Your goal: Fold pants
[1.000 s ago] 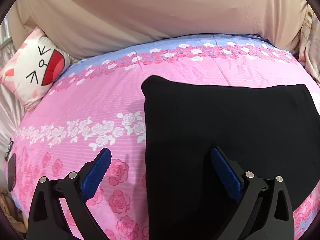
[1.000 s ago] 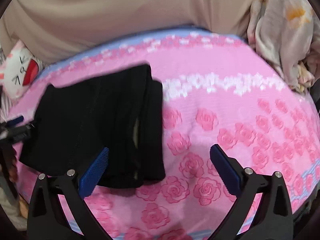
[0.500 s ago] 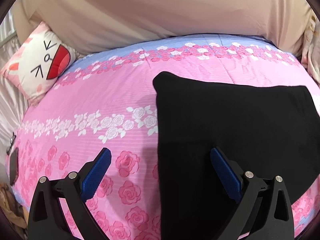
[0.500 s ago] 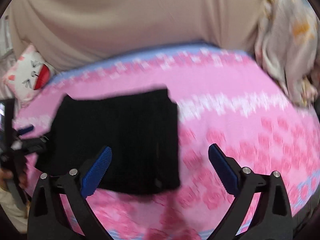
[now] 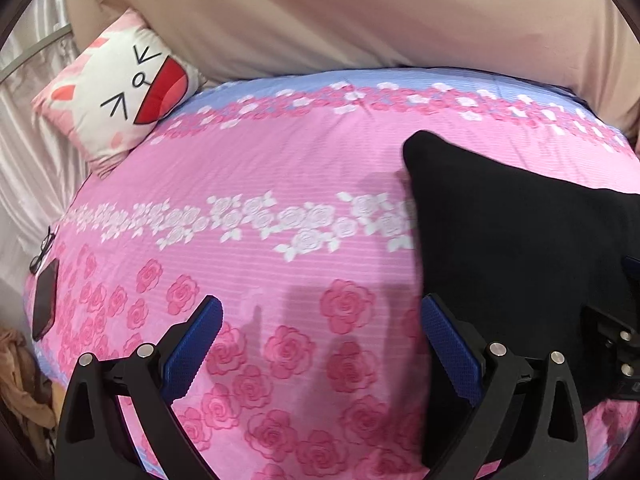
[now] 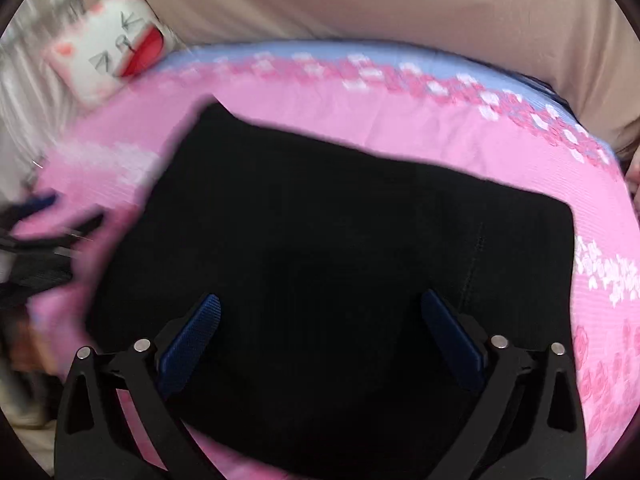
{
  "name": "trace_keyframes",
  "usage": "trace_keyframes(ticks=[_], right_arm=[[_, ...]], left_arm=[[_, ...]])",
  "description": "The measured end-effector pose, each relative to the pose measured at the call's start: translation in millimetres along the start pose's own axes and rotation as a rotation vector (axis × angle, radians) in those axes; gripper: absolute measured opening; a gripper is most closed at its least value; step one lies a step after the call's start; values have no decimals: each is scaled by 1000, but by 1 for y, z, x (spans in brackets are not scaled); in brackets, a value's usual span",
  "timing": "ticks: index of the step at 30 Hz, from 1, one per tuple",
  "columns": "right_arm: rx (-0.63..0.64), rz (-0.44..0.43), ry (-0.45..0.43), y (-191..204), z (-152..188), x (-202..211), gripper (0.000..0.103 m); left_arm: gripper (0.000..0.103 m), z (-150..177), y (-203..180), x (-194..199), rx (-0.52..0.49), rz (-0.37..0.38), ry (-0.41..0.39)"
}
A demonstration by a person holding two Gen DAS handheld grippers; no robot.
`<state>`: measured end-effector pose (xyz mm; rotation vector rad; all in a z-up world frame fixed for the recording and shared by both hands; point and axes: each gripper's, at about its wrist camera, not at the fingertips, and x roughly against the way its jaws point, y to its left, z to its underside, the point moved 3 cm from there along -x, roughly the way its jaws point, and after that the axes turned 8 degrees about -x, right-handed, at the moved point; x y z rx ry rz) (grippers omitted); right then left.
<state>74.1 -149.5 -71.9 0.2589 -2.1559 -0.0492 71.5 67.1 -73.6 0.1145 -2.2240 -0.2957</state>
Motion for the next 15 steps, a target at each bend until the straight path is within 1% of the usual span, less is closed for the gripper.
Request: trace_keyframes(ticks=[2, 3, 5, 7, 9, 13, 15], right_arm=[[-49, -6, 13, 1, -8, 6, 98], [-64, -31, 1, 2, -12, 12, 98], [-60, -141, -9, 17, -24, 22, 98], [-35, -177, -7, 32, -33, 22, 98], [18, -168, 3, 53, -43, 11, 98], [76, -146, 33, 80, -56, -19, 98], [117, -78, 35, 91, -63, -38, 98]], left_arm=[[98, 2, 4, -3, 9, -1, 10], [98, 3, 6, -5, 12, -1, 13], [98, 5, 10, -9, 17, -3, 22], [98, 6, 13, -13, 22, -3, 34], [98, 7, 15, -16, 25, 0, 44], [98, 9, 19, -17, 18, -16, 49], [98, 11, 22, -17, 17, -24, 52]])
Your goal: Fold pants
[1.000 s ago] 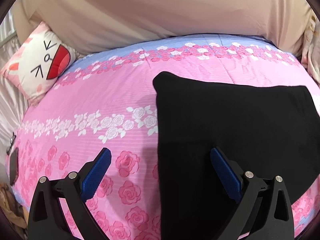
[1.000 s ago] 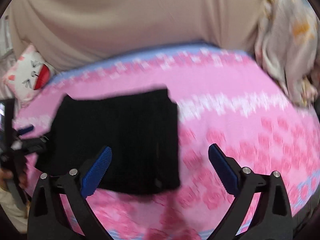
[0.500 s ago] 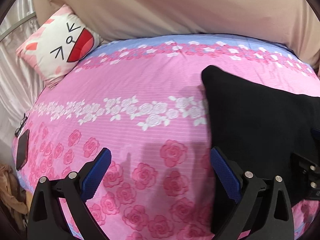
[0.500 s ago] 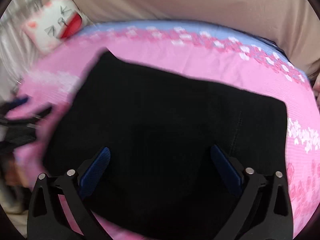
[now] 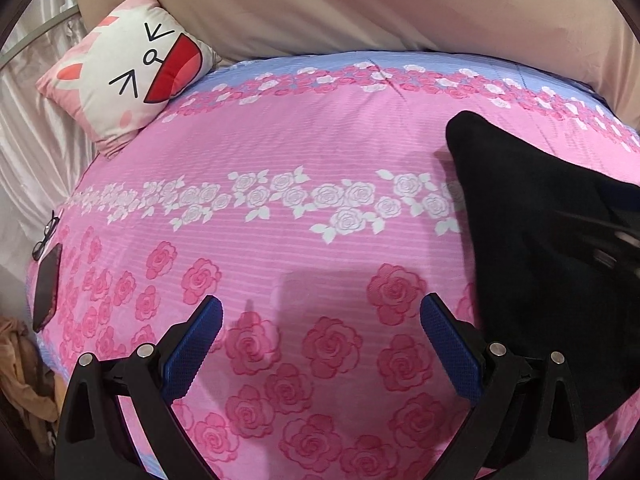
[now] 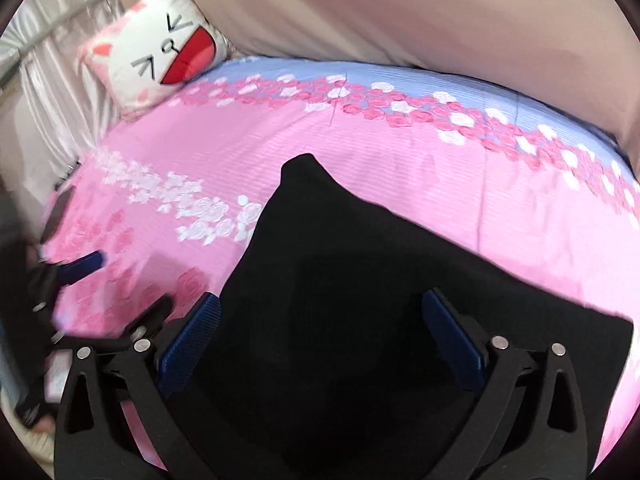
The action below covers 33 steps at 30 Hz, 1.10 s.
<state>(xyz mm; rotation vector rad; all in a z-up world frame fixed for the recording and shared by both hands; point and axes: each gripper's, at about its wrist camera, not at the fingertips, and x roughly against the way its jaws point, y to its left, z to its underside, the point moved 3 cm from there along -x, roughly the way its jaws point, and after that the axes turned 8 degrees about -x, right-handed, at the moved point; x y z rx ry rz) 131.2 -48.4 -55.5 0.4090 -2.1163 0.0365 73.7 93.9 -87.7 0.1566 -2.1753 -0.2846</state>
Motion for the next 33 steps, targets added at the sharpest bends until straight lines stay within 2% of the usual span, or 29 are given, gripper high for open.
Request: trace_keyframes(ticks=[3, 5, 8, 10, 12, 16, 20, 21, 23, 24, 25, 26, 29, 33], right_arm=[[38, 64, 29, 7, -5, -28, 98], [34, 62, 25, 7, -9, -32, 98], [-20, 36, -76, -2, -13, 0, 98], [-58, 46, -170, -17, -10, 36, 98], [-110, 74, -222, -42, 0, 67, 98], [-227, 143, -187, -97, 40, 101, 98], [-267, 82, -123, -116, 91, 111, 98], [-273, 98, -98, -122, 103, 107, 98], [-296, 231, -44, -147, 124, 92, 98], [-359, 172, -27, -165, 135, 82, 98], [-496, 22, -26, -185, 145, 80, 98], [-543, -24, -57, -192, 147, 85, 98], [-527, 26, -94, -197, 141, 104, 98], [-455, 195, -144, -194, 132, 123, 98]], left_arm=[[98, 2, 4, -3, 7, 0, 10], [98, 3, 5, -4, 13, 6, 17], [98, 3, 5, -2, 9, 6, 16], [98, 1, 5, 3, 8, 15, 5], [98, -1, 4, 9, 8, 28, -10], [98, -10, -15, 25, -11, 88, -55], [98, -16, -53, 36, -70, 163, -81], [98, -17, -67, 36, -101, 186, -76], [98, -17, -84, 32, -143, 185, -63], [98, -16, -93, 28, -169, 161, -64], [98, -15, -98, 26, -183, 137, -68], [98, -14, -100, 27, -192, 117, -78], [98, -17, -99, 34, -205, 87, -92], [98, -22, -95, 36, -186, 77, -80]])
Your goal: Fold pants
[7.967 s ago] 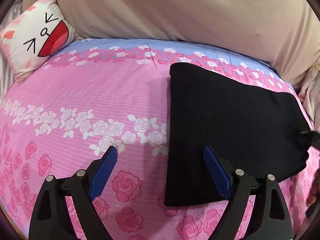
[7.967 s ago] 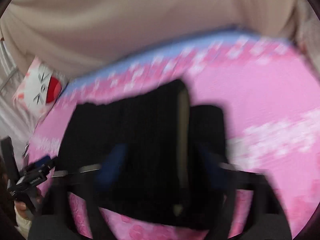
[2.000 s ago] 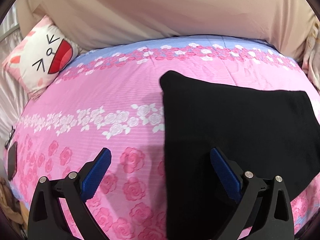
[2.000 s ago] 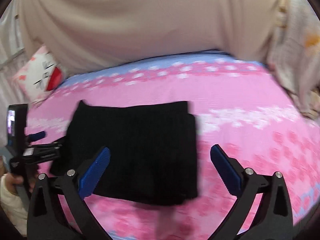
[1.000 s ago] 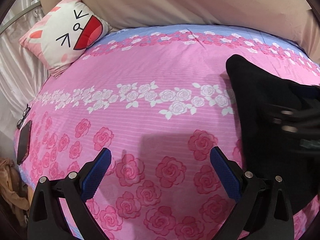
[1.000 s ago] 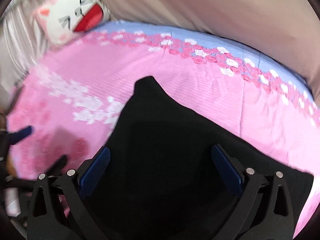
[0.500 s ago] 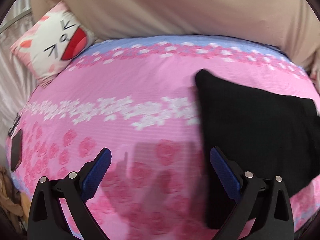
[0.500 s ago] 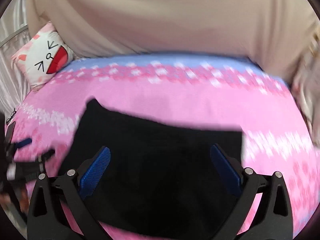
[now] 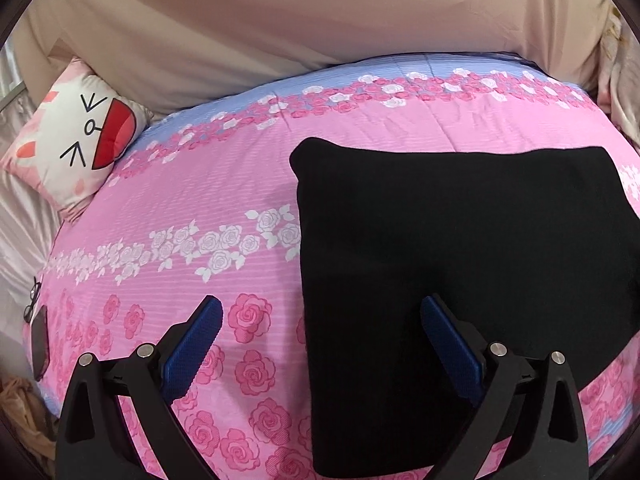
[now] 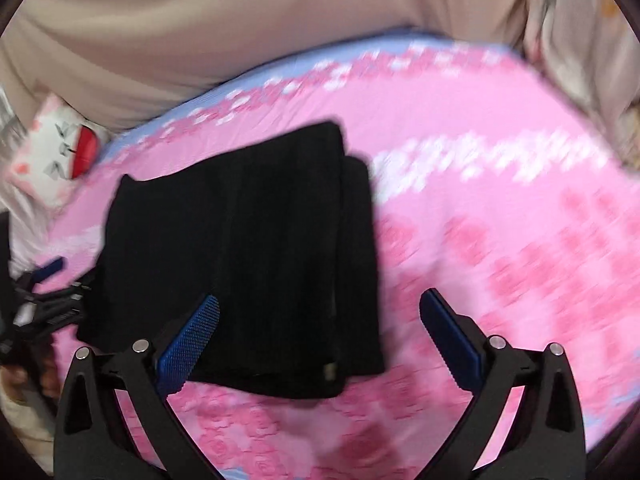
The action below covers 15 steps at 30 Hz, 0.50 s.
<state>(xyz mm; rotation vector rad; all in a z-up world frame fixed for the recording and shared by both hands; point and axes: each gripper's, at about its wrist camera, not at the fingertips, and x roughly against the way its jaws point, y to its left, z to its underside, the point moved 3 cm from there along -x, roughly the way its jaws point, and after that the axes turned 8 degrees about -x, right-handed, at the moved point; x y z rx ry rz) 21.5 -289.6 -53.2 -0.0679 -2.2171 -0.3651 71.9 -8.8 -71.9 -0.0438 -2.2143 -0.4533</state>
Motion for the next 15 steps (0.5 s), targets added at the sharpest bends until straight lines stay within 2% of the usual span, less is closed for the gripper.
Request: trace_keyframes(ticks=[3, 15], right_arm=[[12, 47, -42, 1, -5, 9, 98], [115, 48, -69, 39, 1, 11, 98]], left_arm=[[98, -3, -1, 2, 6, -12, 4], [98, -4, -4, 4, 7, -14, 11]])
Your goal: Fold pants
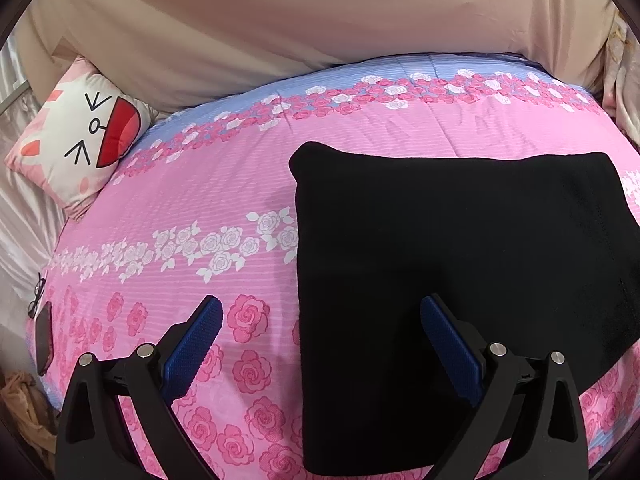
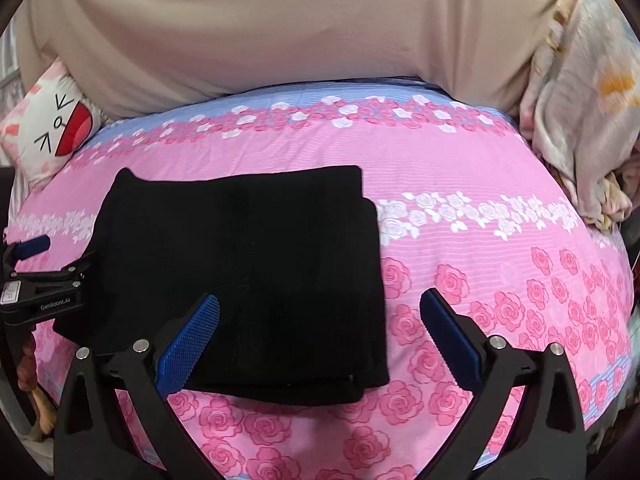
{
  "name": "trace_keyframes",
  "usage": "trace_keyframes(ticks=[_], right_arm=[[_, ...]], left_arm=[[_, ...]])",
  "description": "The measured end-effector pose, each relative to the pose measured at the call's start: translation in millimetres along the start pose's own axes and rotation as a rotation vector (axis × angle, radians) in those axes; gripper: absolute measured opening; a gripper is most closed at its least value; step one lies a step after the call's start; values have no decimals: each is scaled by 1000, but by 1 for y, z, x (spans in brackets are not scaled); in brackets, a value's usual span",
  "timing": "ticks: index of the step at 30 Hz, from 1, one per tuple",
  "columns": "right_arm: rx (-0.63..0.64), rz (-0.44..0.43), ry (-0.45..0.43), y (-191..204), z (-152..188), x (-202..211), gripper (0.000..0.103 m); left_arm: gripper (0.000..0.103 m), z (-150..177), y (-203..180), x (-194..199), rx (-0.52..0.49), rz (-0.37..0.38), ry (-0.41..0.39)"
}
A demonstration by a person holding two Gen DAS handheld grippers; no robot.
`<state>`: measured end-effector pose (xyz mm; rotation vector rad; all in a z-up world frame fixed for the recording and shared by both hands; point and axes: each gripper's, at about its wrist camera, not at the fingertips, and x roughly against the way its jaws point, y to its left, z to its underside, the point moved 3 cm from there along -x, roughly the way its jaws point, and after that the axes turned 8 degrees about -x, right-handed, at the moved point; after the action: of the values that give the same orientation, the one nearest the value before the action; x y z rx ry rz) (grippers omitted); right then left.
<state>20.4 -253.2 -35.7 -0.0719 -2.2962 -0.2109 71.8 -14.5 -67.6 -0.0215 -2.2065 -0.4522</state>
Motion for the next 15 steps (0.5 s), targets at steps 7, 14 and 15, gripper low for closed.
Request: trace_keyframes(ticks=[7, 14, 15], right_arm=[[-29, -9, 7, -5, 3, 1, 98], [-77, -90, 53, -17, 6, -3, 98], [-106, -131, 70, -21, 7, -6, 98]], left_arm=[[98, 2, 0, 2, 3, -2, -3], [98, 5, 4, 6, 27, 27, -9], [98, 6, 6, 6, 42, 65, -4]])
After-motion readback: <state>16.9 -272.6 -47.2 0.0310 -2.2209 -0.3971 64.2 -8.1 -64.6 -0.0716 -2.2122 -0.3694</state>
